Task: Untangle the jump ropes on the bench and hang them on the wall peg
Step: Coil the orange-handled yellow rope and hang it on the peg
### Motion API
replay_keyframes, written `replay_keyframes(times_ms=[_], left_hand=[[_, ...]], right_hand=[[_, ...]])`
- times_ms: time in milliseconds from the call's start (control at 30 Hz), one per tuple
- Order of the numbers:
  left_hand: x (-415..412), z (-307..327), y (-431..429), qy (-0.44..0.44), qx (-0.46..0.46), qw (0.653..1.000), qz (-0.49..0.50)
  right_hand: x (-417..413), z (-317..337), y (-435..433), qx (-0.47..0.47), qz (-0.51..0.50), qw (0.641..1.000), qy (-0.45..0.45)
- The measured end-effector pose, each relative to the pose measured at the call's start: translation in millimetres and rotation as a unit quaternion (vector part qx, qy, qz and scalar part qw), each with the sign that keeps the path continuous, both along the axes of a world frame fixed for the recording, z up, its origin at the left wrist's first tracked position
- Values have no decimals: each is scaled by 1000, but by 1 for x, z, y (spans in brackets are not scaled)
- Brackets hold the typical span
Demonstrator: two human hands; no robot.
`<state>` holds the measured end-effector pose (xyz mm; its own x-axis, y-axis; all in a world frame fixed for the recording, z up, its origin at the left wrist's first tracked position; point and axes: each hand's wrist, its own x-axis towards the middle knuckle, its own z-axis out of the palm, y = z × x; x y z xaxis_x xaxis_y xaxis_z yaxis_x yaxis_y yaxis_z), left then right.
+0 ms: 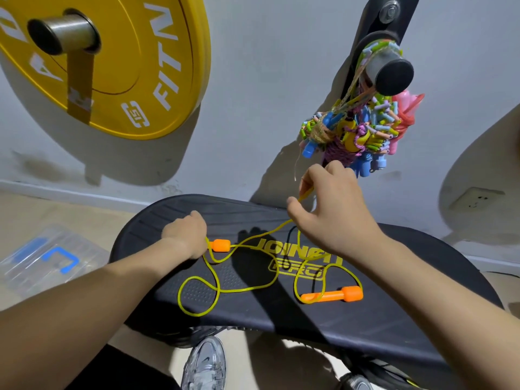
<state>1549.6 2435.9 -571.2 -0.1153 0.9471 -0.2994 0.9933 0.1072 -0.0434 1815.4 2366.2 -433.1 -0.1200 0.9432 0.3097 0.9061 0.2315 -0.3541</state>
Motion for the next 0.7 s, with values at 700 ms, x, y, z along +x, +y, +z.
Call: replay_keyframes(times_ms=[700], left_hand=[[2,-29,1,48,-72,975,-207]], right_hand=[[-8,-25,11,-312,95,907,-267]])
